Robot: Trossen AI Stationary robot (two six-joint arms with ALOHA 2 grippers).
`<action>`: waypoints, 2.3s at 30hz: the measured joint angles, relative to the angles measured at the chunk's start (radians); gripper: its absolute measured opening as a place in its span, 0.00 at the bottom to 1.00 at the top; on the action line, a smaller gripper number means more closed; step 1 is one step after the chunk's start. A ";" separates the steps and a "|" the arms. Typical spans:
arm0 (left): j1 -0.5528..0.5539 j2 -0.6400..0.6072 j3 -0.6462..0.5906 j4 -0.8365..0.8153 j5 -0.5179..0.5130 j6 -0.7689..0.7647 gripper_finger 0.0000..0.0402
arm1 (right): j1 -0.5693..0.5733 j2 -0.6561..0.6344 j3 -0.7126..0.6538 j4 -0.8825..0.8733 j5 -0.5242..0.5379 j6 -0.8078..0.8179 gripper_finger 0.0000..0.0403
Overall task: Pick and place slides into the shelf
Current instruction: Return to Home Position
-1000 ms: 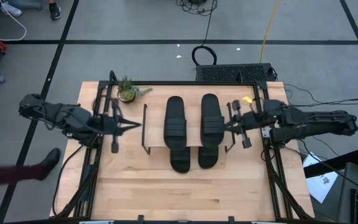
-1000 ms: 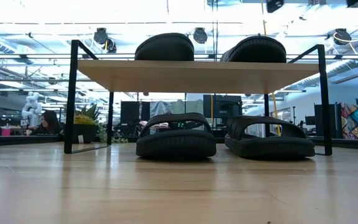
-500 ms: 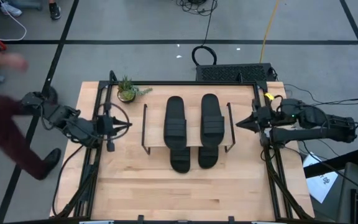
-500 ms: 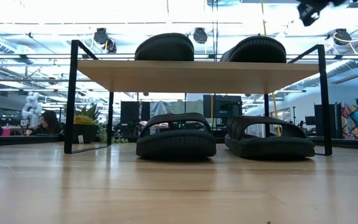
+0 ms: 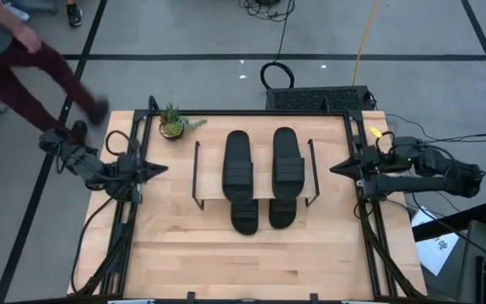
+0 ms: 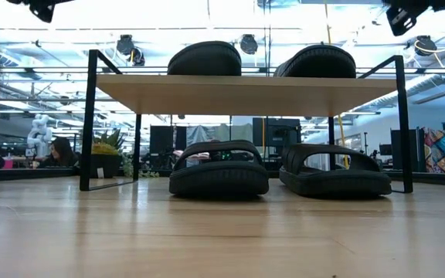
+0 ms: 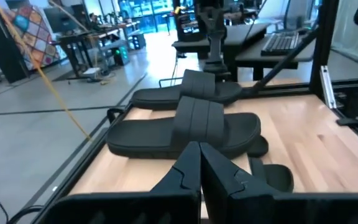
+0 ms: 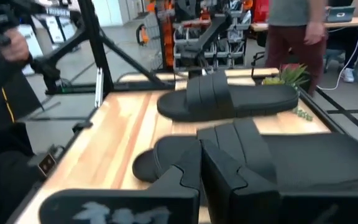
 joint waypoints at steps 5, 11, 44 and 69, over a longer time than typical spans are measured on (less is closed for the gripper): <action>-0.015 -0.083 -0.028 -0.002 -0.029 0.010 0.00 | 0.000 -0.027 -0.070 0.032 -0.034 -0.031 0.00; -0.016 -0.119 -0.029 -0.059 -0.030 -0.003 0.00 | 0.000 -0.064 -0.103 0.069 -0.052 -0.003 0.00; 0.174 -0.153 -0.029 -0.088 -0.220 -0.056 0.00 | -0.001 -0.207 -0.147 0.082 0.026 -0.091 0.00; 0.363 -0.286 -0.427 0.474 0.343 0.481 0.00 | -0.001 -0.287 -0.207 0.063 -0.057 -0.088 0.00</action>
